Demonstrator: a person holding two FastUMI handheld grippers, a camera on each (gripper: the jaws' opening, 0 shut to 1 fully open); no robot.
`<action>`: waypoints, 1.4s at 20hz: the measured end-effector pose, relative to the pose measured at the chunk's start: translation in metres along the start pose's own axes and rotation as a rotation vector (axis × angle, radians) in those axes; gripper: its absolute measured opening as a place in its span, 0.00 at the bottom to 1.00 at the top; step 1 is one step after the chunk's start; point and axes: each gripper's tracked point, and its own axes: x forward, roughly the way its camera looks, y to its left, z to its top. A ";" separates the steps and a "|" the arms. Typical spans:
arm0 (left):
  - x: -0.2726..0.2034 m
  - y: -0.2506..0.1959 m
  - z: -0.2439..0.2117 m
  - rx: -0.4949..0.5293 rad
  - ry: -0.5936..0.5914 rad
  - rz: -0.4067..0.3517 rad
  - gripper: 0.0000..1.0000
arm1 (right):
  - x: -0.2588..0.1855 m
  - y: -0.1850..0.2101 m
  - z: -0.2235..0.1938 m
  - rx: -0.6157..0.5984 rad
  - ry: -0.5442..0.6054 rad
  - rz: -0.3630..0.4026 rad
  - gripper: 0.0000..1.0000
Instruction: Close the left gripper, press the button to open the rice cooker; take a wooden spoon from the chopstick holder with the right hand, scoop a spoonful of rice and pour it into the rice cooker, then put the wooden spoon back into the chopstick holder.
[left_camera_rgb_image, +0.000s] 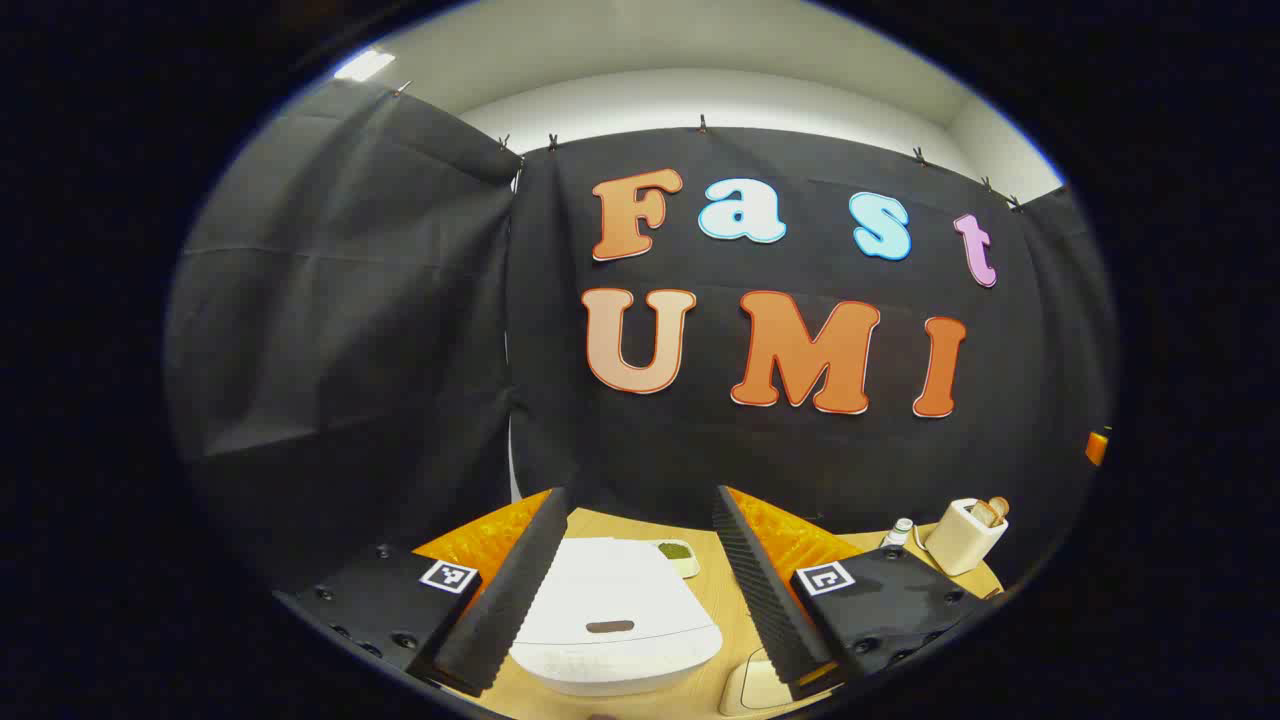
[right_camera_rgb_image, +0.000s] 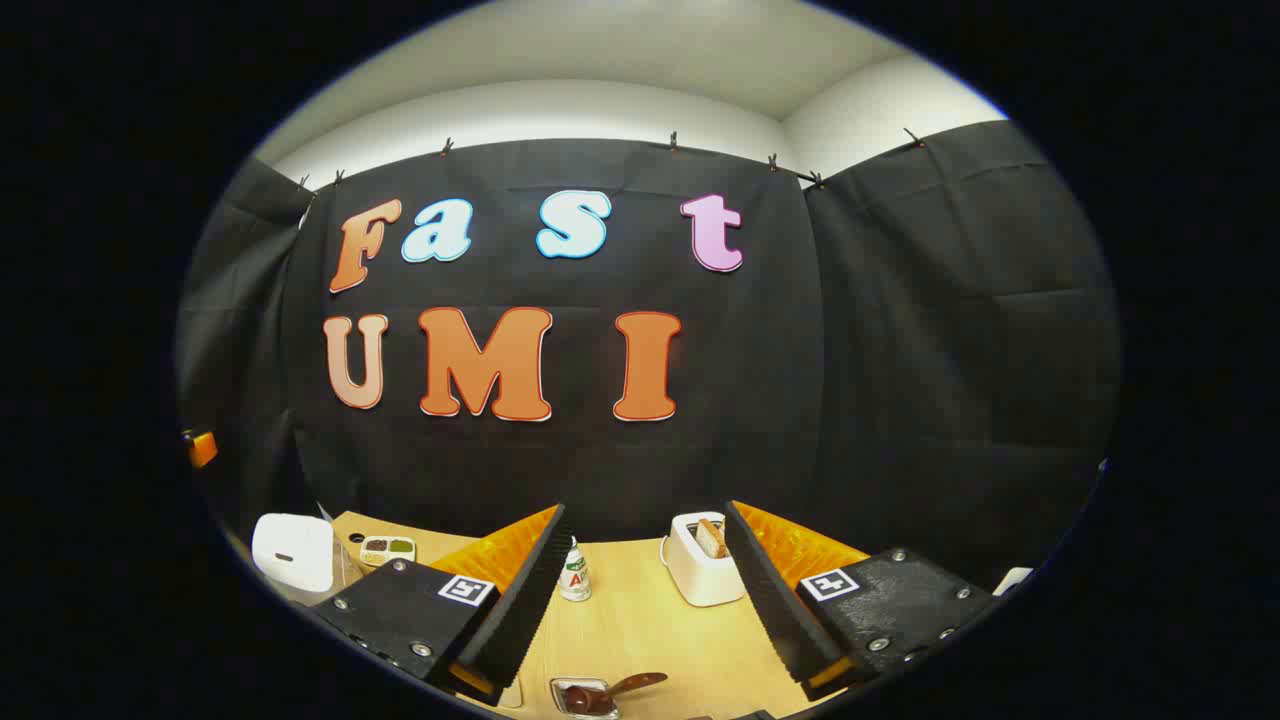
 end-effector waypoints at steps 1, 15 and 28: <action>-0.001 -0.001 0.001 -0.006 -0.005 -0.007 1.00 | 0.000 0.000 0.001 -0.003 -0.004 0.000 0.95; -0.005 0.013 0.001 -0.014 0.000 0.029 1.00 | 0.001 0.012 -0.001 -0.014 0.000 0.031 1.00; -0.006 0.009 0.001 0.000 0.002 0.017 1.00 | 0.003 0.014 0.000 -0.042 -0.005 0.031 0.96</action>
